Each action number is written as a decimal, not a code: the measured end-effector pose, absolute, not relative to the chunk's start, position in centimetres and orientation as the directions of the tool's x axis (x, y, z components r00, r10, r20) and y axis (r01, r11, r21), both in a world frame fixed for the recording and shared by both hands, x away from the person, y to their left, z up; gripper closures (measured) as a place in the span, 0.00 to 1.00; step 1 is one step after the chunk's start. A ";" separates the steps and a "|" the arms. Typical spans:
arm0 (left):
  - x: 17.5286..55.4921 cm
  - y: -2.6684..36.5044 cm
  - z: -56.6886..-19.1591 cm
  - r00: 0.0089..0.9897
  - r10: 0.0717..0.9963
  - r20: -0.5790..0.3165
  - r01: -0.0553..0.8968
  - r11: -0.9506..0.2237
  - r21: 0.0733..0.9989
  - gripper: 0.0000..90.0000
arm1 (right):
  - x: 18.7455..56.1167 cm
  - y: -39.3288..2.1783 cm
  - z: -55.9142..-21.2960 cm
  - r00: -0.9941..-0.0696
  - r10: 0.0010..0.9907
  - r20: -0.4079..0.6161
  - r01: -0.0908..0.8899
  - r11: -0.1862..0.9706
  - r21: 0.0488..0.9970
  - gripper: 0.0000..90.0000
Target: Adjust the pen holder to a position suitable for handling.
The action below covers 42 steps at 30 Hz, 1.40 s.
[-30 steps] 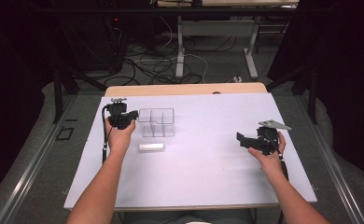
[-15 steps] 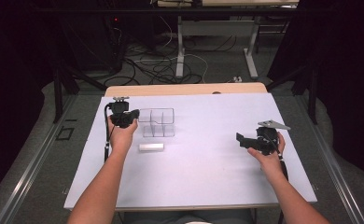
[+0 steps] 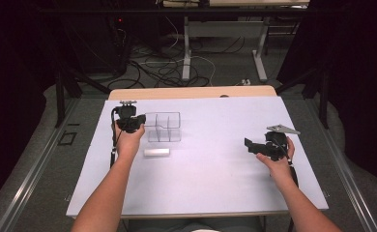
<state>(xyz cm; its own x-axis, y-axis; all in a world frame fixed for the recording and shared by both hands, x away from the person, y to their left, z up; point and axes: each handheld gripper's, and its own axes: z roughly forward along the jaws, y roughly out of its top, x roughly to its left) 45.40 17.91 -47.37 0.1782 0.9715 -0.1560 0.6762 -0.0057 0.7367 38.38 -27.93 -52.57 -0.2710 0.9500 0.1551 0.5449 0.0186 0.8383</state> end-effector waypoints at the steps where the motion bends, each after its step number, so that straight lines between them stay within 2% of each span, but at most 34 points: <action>1: 45.4 17.9 -47.4 0.175 0.971 -0.161 0.678 0.000 0.735 0.98 | 38.4 -27.9 -52.6 -0.271 0.950 0.156 0.547 0.018 0.837 0.03; 15: 45.0 16.8 -47.4 0.190 0.962 -0.197 0.681 0.015 0.732 0.98 | 38.4 -27.8 -52.6 -0.271 0.950 0.155 0.549 0.021 0.836 0.04; 42: 44.4 10.3 -47.4 0.233 0.934 -0.270 0.698 0.033 0.715 0.97 | 38.4 -27.6 -52.7 -0.281 0.947 0.153 0.551 0.029 0.834 0.05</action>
